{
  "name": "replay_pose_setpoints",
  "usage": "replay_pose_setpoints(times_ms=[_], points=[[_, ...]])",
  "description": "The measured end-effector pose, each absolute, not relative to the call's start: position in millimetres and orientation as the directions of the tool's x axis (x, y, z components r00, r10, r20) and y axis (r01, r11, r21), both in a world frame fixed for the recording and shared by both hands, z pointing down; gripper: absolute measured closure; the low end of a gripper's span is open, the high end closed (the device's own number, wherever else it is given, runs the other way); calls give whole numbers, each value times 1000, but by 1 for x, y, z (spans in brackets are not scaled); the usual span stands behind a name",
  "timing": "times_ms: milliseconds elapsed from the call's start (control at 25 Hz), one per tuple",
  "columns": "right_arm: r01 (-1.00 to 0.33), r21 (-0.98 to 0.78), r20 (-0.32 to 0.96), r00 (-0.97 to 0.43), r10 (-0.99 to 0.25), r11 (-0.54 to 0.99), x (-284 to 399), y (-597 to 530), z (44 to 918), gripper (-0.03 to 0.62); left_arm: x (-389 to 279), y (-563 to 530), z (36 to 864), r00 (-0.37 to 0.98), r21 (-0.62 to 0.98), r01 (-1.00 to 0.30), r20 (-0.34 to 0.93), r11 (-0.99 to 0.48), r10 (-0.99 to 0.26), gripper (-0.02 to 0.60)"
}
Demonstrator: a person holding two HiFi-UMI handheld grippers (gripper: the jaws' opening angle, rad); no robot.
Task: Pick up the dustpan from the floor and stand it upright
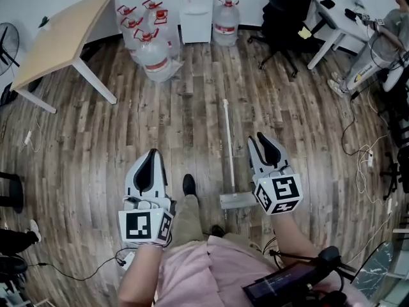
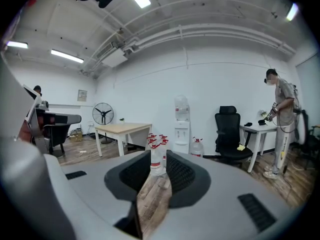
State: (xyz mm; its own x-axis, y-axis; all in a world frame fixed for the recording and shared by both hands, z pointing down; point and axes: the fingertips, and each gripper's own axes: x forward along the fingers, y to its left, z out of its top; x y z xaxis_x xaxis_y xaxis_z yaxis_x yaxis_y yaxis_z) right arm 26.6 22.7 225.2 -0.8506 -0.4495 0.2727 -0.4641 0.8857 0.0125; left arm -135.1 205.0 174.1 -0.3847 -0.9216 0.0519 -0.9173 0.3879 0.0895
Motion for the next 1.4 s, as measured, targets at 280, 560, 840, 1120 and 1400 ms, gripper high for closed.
replay_pose_setpoints(times_ms=[280,560,840,1120,1400], points=[[-536,29,297,-801,-520,843,-64,-44,229,494,-245,131,184,-299,85,-949,77,305,-951,568],[-586,45,272,-772,-574,809,-108,-85,210,496,-297,79,164,-248,88,-964,42,250,-968,568],[-615,43,279,-749,-601,787,-119,-124,218,496,-314,33,168,-200,80,-976,61,204,-978,568],[-607,17,329,-747,-578,794,-133,-186,267,494,-315,-43,203,-127,65,-989,103,134,-986,569],[-568,-8,402,-755,-517,823,-157,-258,350,493,-320,-130,275,-92,77,-991,159,105,-983,569]])
